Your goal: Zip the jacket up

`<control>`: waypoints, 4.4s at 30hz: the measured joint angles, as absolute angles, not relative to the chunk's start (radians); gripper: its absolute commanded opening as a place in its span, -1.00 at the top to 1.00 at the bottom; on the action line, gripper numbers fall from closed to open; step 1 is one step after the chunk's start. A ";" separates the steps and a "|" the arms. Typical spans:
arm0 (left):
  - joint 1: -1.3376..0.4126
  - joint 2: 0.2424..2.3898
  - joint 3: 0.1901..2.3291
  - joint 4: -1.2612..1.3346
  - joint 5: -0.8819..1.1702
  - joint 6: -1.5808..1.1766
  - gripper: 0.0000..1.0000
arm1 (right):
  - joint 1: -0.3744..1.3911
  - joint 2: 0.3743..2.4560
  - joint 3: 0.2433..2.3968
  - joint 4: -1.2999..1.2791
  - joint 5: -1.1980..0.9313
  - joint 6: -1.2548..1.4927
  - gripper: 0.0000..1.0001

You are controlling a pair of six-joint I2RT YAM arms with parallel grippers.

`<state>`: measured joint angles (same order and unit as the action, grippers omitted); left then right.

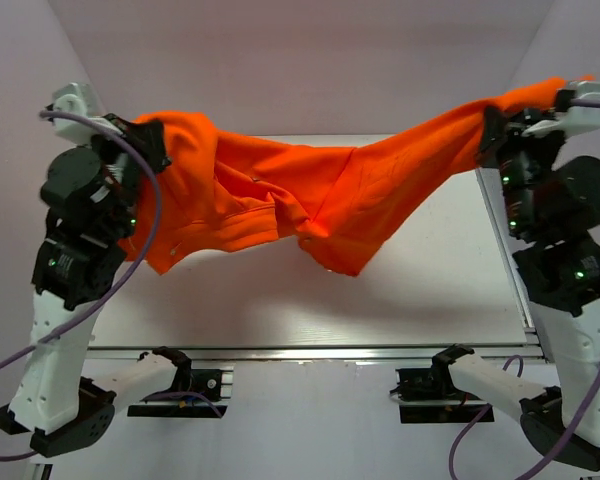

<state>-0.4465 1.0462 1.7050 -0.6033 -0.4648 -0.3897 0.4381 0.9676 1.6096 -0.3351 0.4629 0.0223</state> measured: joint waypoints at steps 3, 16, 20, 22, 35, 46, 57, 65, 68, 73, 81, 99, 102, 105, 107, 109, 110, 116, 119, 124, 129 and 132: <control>-0.447 1.021 1.762 -0.599 -0.457 -0.393 1.00 | 0.438 0.973 1.720 -0.330 0.442 -0.008 1.00; -0.447 0.947 1.768 -0.584 -0.279 -0.522 0.99 | 0.438 1.006 1.925 -0.335 0.430 -0.035 1.00; -0.447 1.080 1.700 -0.563 -0.350 -0.582 0.91 | 0.395 1.149 1.843 -0.328 0.476 -0.023 1.00; -0.447 1.184 1.647 -0.572 -0.390 -0.612 0.80 | 0.325 1.263 1.791 -0.340 0.400 0.019 1.00; -0.344 1.856 1.753 -0.841 -0.309 -0.635 -0.96 | 0.131 1.765 1.551 -0.474 0.028 0.122 -0.79; -0.336 1.439 1.139 -0.828 -0.154 -0.718 -0.96 | 0.643 1.102 1.023 -0.456 0.014 0.200 -0.79; -0.344 1.436 0.940 -0.699 -0.096 -0.660 -0.96 | 1.047 1.162 0.871 -0.610 0.083 0.354 -0.79; -0.489 1.436 0.939 -0.499 -0.046 -0.452 -0.96 | 1.082 1.177 0.769 -0.557 0.087 0.426 -0.79; -0.582 1.438 0.944 -0.460 -0.084 -0.391 -0.96 | 1.089 1.141 0.670 -0.492 0.098 0.440 -0.79; -0.587 1.532 1.038 -0.467 -0.216 -0.370 -0.95 | 1.095 1.123 0.617 -0.449 0.128 0.423 -0.79; -0.581 1.737 1.214 -0.498 -0.366 -0.360 -0.56 | 1.095 1.252 0.616 -0.363 0.189 0.382 -0.78; -0.581 1.456 1.296 -0.552 -0.436 -0.410 1.00 | 1.100 1.136 0.757 -0.384 0.550 0.483 1.00; -0.578 1.220 1.282 -0.500 -0.339 -0.426 1.00 | 1.100 0.941 0.842 -0.326 0.519 0.427 1.00; -0.578 1.018 1.286 -0.426 -0.228 -0.445 1.00 | 1.099 0.811 0.930 -0.235 0.426 0.355 1.00; -0.578 0.923 1.318 -0.408 -0.187 -0.455 1.00 | 1.100 0.776 0.995 -0.181 0.354 0.311 1.00; -0.578 0.888 1.389 -0.407 -0.145 -0.471 1.00 | 1.099 0.776 1.068 -0.126 0.276 0.268 1.00; -0.578 0.888 1.441 -0.408 -0.125 -0.479 1.00 | 1.100 0.786 1.108 -0.105 0.236 0.248 1.00; -0.578 0.927 1.675 -0.370 -0.004 -0.540 1.00 | 1.100 0.876 1.364 -0.023 0.093 0.171 1.00; -0.578 0.974 1.782 -0.348 0.040 -0.572 1.00 | 1.100 0.898 1.443 0.010 0.110 0.137 1.00; -0.578 1.085 1.874 -0.307 0.024 -0.599 1.00 | 1.102 0.987 1.576 0.034 0.299 0.070 1.00; -0.577 1.292 1.888 -0.305 -0.160 -0.603 0.90 | 1.023 1.150 1.657 0.049 0.513 0.035 1.00; -0.520 1.496 1.921 -0.329 -0.189 -0.613 0.83 | 0.754 1.280 1.670 -0.030 0.400 0.147 1.00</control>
